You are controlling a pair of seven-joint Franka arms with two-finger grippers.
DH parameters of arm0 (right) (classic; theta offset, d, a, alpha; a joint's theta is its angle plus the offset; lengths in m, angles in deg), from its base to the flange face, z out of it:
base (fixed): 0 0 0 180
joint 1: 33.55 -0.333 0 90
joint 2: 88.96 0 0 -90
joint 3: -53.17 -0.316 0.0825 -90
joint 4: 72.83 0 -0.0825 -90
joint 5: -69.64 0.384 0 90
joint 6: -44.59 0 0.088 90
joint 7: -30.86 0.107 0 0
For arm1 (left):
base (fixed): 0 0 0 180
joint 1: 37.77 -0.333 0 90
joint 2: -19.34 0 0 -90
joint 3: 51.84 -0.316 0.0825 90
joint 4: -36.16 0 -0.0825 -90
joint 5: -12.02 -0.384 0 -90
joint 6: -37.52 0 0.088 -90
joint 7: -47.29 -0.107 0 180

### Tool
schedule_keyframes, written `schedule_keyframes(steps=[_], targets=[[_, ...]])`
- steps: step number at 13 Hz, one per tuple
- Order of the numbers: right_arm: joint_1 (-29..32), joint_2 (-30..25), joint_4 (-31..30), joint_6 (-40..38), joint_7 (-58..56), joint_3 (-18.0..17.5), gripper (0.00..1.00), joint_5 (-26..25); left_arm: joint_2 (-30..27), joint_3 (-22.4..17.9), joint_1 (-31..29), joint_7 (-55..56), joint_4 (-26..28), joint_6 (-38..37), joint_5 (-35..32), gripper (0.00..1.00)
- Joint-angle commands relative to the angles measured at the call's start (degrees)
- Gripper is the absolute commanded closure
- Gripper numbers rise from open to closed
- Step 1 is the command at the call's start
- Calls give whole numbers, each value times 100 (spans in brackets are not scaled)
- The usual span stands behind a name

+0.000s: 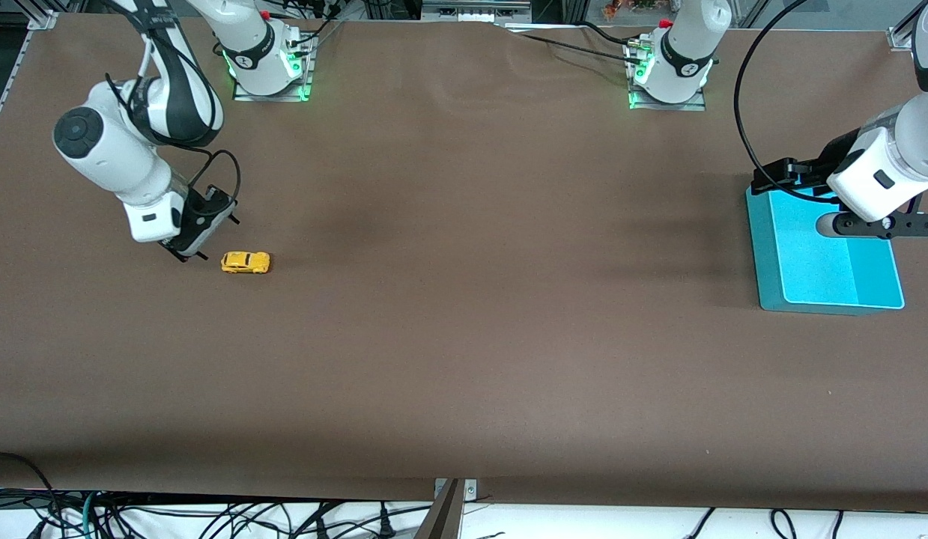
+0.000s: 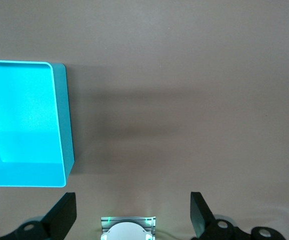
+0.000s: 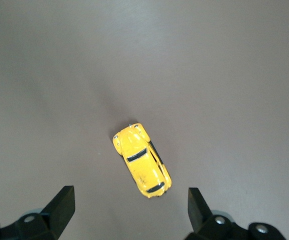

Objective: Wind and store yellow beetle car
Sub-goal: 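Grasp the yellow car with the right gripper while the left gripper moves over the tray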

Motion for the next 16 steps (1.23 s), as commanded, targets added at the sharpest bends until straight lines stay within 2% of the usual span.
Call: schedule_keyframes(steps=[1, 4, 7, 9, 12, 15, 16], targets=[[94, 321, -105, 421, -1121, -5, 0, -55, 45, -15, 41, -577, -99, -20, -43, 0], [173, 796, -105, 895, -1853, -13, 0, -55, 45, -6, 58, -1000, -99, -20, -43, 0], [191, 1069, -105, 1185, -2048, -13, 0, -55, 45, -15, 50, -1719, -99, -20, -60, 0], [191, 1149, -106, 1300, -2170, -13, 7, -72, 124, -6, 76, -2596, -99, -20, -104, 0], [191, 1149, -105, 1301, -2303, -22, 41, -72, 124, -15, 41, -3215, -99, -20, -122, 0], [191, 1149, -105, 1301, -2303, -31, 90, -72, 133, -15, 41, -3977, -108, -20, -122, 0], [191, 1149, -105, 1292, -2294, -57, 100, -72, 133, -15, 32, -4329, -108, -11, -130, 0]])
